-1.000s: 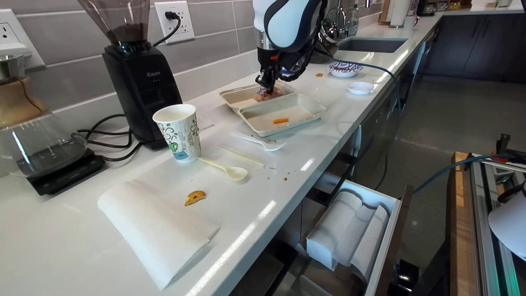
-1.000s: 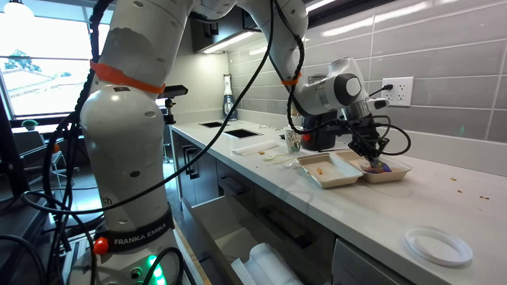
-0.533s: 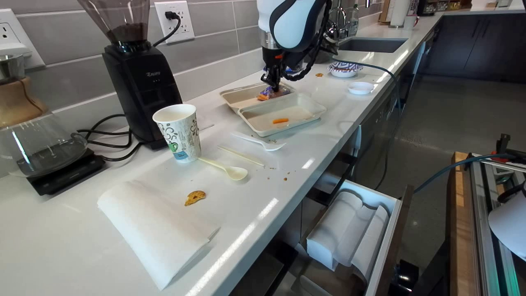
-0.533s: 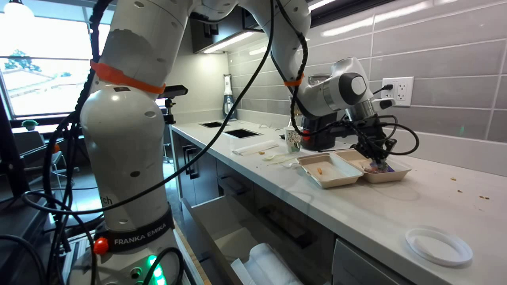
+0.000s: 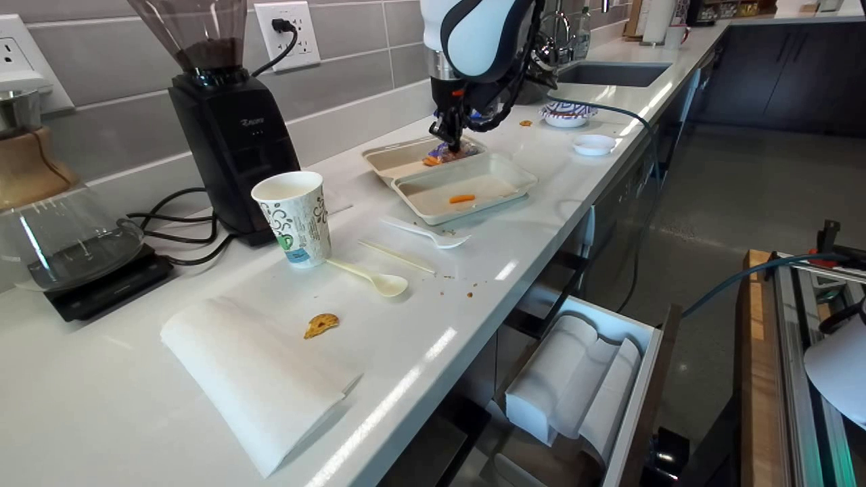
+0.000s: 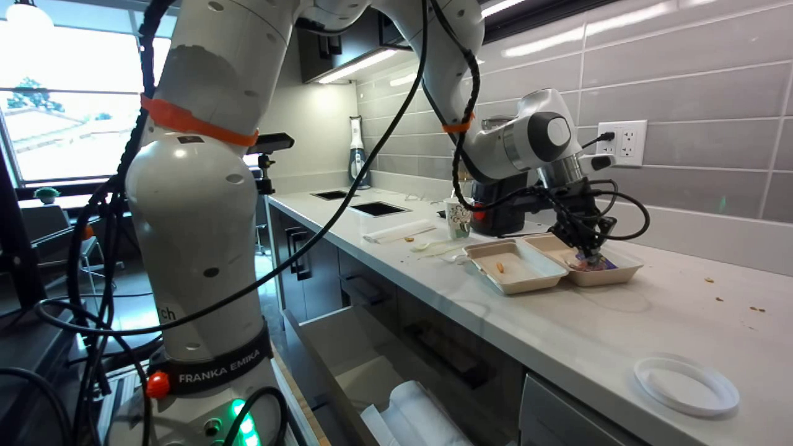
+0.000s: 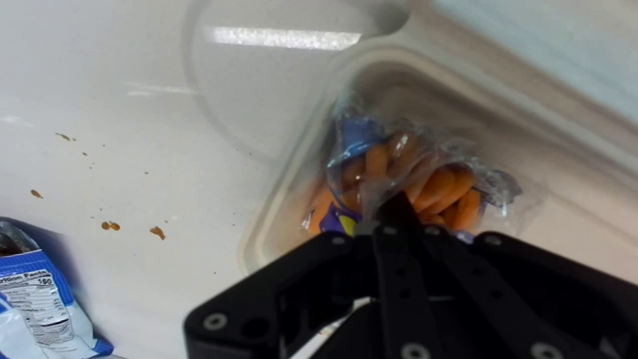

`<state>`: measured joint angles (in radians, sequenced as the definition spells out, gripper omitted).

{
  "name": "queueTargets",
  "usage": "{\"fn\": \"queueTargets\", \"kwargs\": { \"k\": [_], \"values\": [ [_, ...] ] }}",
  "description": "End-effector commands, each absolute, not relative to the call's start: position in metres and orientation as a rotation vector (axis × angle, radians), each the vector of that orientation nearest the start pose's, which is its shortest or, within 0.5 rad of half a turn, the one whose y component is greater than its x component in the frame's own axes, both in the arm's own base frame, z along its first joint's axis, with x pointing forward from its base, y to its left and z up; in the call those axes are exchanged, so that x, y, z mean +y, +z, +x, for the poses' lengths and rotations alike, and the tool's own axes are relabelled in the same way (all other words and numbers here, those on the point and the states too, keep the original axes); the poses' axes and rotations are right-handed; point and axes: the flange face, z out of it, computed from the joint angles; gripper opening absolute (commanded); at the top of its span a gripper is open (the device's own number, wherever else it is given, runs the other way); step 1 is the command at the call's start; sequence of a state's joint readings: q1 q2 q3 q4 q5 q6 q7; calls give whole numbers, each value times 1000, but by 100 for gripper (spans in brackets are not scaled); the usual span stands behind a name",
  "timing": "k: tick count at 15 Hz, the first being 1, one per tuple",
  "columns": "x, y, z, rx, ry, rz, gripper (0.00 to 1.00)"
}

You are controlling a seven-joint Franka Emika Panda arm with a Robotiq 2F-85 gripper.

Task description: Pick up the object from the bag and put it on the bowl

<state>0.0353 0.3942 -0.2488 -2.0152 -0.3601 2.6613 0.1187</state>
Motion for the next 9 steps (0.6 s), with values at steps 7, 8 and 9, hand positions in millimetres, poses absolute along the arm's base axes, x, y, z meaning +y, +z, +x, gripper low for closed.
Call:
{"fn": "queueTargets", "kwargs": {
  "k": [7, 8, 9],
  "values": [
    [-115, 288, 612, 122, -345, -3419, 9],
    [-115, 287, 612, 130, -349, -3415, 14],
    [-116, 287, 613, 137, -350, -3411, 12]
  ]
}}
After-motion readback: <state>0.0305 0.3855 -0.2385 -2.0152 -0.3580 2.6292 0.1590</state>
